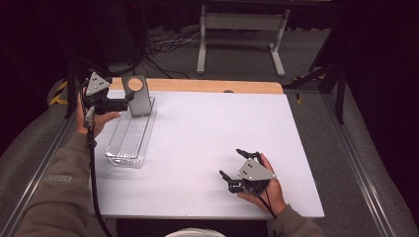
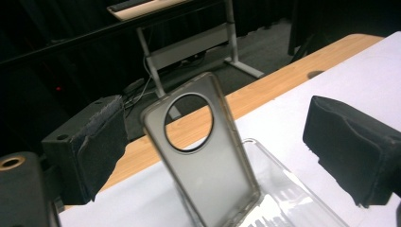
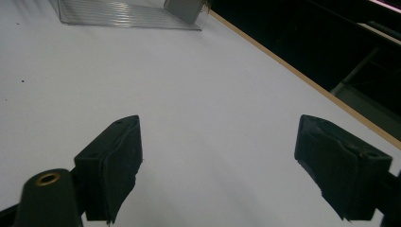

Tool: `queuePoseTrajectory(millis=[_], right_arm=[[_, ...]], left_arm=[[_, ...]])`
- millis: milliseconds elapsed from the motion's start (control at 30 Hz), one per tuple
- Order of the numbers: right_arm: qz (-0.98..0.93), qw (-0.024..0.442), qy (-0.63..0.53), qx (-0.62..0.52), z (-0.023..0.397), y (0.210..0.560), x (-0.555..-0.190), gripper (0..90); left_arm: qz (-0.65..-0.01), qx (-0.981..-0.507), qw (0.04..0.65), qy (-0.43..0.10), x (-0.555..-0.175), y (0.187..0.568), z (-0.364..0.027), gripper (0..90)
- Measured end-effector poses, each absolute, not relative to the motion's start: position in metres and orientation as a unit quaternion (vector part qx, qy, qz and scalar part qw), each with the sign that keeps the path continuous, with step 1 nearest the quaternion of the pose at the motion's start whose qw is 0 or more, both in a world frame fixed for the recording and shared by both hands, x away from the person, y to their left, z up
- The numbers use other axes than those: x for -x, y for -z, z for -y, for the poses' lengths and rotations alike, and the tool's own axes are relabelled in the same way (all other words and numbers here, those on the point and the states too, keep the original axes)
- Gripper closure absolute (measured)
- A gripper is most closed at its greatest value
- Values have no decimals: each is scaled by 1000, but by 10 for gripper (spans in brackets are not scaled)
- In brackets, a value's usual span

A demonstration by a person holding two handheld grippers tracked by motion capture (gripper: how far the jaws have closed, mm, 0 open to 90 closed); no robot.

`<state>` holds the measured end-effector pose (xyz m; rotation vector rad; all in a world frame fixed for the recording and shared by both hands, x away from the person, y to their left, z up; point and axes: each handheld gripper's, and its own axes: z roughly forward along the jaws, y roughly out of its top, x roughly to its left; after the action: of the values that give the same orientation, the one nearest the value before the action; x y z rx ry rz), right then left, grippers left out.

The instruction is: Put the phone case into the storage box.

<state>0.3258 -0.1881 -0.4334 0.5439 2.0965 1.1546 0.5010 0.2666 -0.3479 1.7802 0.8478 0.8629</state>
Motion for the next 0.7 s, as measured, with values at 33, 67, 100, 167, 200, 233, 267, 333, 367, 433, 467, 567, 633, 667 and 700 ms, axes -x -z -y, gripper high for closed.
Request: queuePoseTrajectory(millis=[33,67,100,167,200,233,267,333,367,433,467,567,633,667,700], right_arm=[[-805,337,-442,-208,188,433,-326,168],[-804,337,-443,-208,188,433,-326,168],[-804,337,-443,-208,188,433,-326,168],[-804,337,-443,-208,188,433,-326,167],[-804,337,-443,-208,188,433,-326,167],[-804,338,-443,-208,188,433,-326,167],[-804,338,-443,-208,188,433,-326,167],[-804,338,-442,-208,188,433,-326,167],[-804,338,-443,-208,188,433,-326,167],[-804,339,-443,-208,189,432,-325,167],[-803,339,-443,-207,189,432,-325,167],[-804,339,-443,-208,189,432,-325,167],[-804,340,-443,-208,189,432,-325,167],[-803,341,-443,-206,189,432,-325,167],[-803,341,-443,-207,189,431,-325,167]], left_arm=[[-346,-727,475,-354,-500,348,-266,80],[-343,-726,479,-354,-497,347,-266,80],[-343,-726,480,-355,-496,347,-266,81],[-340,-726,481,-356,-493,347,-265,81],[-340,-724,484,-356,-491,347,-265,78],[-341,-720,491,-354,-489,348,-265,78],[-341,-720,492,-352,-488,348,-265,79],[-339,-719,492,-356,-485,348,-264,79],[-336,-720,491,-357,-484,348,-264,79],[-334,-718,497,-354,-481,349,-263,78],[-332,-719,496,-356,-480,349,-263,78],[-331,-713,506,-355,-476,349,-263,78],[-329,-713,505,-357,-472,349,-263,78],[-328,-711,509,-357,-471,350,-263,76],[-329,-710,508,-359,-469,350,-263,77]])
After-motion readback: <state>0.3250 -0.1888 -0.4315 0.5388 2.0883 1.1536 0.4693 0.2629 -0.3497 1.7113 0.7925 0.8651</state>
